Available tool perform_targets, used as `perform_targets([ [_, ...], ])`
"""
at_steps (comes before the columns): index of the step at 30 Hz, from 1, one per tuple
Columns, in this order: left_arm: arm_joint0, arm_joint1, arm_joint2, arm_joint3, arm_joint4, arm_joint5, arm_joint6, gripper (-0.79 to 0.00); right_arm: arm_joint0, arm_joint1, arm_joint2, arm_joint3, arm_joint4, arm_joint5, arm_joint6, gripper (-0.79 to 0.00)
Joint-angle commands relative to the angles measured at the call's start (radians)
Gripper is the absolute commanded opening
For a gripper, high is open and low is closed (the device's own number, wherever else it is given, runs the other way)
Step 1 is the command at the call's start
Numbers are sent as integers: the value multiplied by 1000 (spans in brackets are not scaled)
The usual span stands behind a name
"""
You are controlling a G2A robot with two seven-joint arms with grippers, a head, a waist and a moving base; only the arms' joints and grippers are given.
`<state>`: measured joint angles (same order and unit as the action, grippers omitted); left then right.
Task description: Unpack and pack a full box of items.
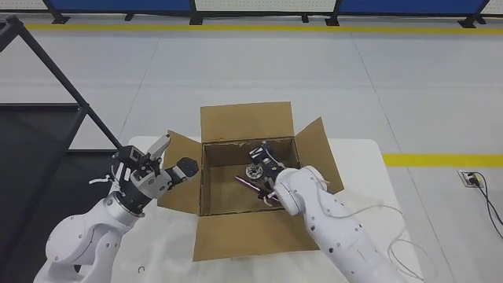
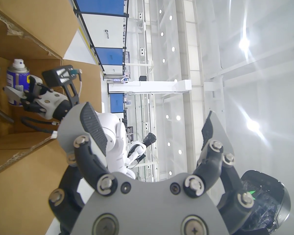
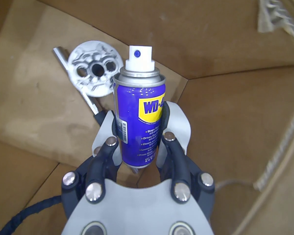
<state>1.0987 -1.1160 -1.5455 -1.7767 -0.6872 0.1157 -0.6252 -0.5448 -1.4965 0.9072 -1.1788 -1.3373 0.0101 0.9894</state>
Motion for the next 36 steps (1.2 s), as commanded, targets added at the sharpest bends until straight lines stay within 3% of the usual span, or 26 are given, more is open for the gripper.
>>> perform_targets([
  [1,-2,0,5,1,2,-1,2,0,-96,27,63,-166,-28,-43,6,-785],
  [4,-5,0,11,4,5,0,5,0,-206,53,137,-325,-31,-93,-24,-785],
  [9,-9,0,18,8,6,0,7,0,-305,69,224,-449,58,-142,-127,-785],
  [12,-10,0,21,10,6,-2,7,0,-322,70,259,-452,121,-119,-160,-785],
  [26,-14,0,35,37,21,-11,15,0,-322,70,259,-452,121,-119,-160,-785],
  [29,-21,0,44,38,29,0,13,0,-335,69,279,-458,200,-146,-214,-785],
  [36,-35,0,59,54,40,16,17,0,-476,102,434,-619,301,-408,-430,-785],
])
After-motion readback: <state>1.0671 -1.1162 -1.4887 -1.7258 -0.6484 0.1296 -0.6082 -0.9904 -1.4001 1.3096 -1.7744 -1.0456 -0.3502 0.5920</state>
